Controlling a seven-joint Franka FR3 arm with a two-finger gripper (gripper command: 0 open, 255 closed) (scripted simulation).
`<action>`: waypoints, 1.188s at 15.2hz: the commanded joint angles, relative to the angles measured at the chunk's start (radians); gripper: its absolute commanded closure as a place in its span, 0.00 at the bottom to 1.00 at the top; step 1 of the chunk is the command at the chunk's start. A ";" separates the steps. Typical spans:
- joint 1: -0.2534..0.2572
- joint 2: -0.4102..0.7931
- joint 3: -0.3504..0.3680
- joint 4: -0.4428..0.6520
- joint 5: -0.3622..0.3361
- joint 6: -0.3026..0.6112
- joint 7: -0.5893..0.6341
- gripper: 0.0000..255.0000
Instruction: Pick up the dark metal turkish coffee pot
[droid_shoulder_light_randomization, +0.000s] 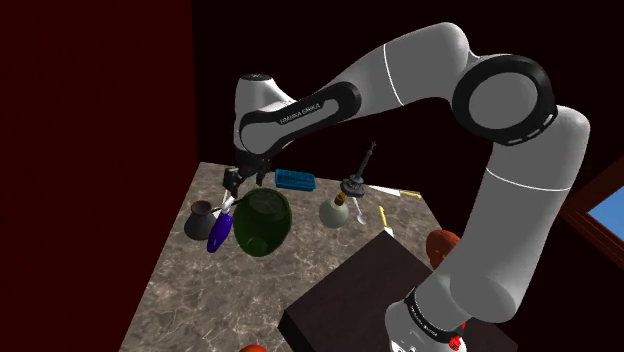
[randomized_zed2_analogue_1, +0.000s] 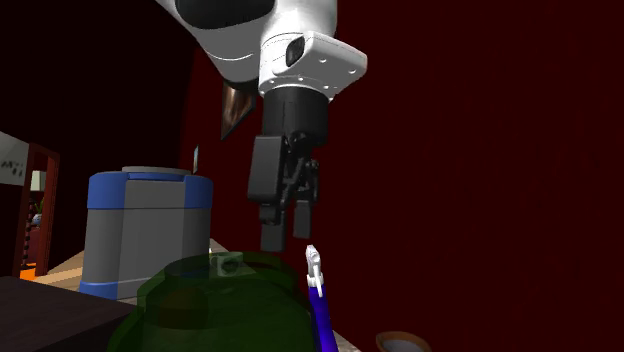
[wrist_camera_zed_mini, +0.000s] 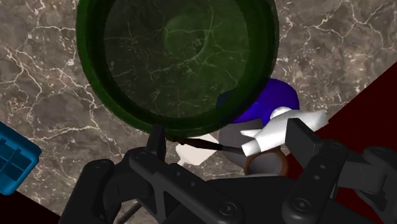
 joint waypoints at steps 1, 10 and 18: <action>0.019 0.073 -0.002 0.063 -0.020 0.014 0.018 0.00; 0.121 0.428 -0.040 0.460 -0.071 -0.006 0.044 0.00; 0.158 0.606 -0.052 0.659 -0.085 -0.017 0.043 0.00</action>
